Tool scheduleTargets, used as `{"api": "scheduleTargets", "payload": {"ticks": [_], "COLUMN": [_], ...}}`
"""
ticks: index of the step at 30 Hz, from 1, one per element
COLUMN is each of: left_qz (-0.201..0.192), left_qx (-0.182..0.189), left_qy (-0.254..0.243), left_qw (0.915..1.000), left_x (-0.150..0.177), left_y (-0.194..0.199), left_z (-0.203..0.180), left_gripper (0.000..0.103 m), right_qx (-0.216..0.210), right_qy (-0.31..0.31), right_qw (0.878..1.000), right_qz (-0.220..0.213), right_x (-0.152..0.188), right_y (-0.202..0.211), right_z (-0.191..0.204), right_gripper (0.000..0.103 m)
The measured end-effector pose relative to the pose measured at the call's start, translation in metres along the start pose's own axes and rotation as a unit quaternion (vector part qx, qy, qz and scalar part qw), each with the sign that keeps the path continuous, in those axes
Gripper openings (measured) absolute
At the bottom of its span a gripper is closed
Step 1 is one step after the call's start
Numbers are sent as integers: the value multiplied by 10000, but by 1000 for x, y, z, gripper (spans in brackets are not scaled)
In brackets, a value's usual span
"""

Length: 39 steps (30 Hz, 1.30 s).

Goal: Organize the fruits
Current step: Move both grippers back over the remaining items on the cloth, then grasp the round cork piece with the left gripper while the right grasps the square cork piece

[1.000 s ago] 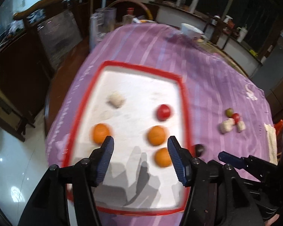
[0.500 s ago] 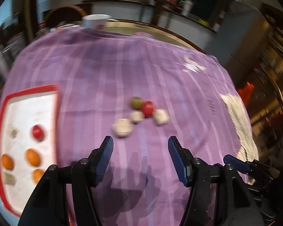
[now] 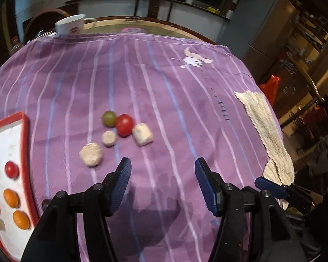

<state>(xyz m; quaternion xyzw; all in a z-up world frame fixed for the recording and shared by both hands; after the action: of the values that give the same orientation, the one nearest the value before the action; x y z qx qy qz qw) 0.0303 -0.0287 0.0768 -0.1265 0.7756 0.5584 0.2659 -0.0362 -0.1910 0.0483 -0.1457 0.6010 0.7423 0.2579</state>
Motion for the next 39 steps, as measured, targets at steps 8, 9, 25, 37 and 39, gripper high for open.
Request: {"api": "scheduleTargets", "payload": {"ticks": [8, 9, 25, 37, 39], "left_qz": [-294, -343, -264, -359, -232], "left_qx": [-682, -767, -1398, -880, -829], "left_qy": [1024, 1173, 1599, 462, 435], "left_qw": [9920, 9895, 9768, 9944, 9953], "left_x": [24, 30, 84, 14, 11], "left_y": [42, 49, 69, 0, -12], "left_z": [81, 91, 121, 87, 91], "left_gripper": [60, 60, 60, 60, 60], "right_qx": [-342, -345, -483, -1373, -1352], "right_qy": [33, 30, -456, 841, 1061], "right_qw": [9994, 9993, 9974, 9870, 9851], "right_qz": [-108, -119, -286, 21, 55], "right_x": [-33, -37, -71, -56, -58], "right_y": [-26, -28, -71, -86, -95], "right_z": [32, 34, 3, 69, 81], "right_gripper": [43, 43, 43, 43, 43]}}
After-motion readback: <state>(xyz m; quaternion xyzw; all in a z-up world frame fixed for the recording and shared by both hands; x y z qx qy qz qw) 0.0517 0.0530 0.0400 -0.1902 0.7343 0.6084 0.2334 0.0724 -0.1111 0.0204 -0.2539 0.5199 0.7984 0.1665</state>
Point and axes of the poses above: each gripper's, at about its wrist camera, not at the fingertips, and y roughly against the way its jaws point, z to its left, x to its underside, the point moved 2 cm from there along -y, roughly the way its jaws point, and after that the axes turned 4 degrees about -z, right-handed, at the moved point
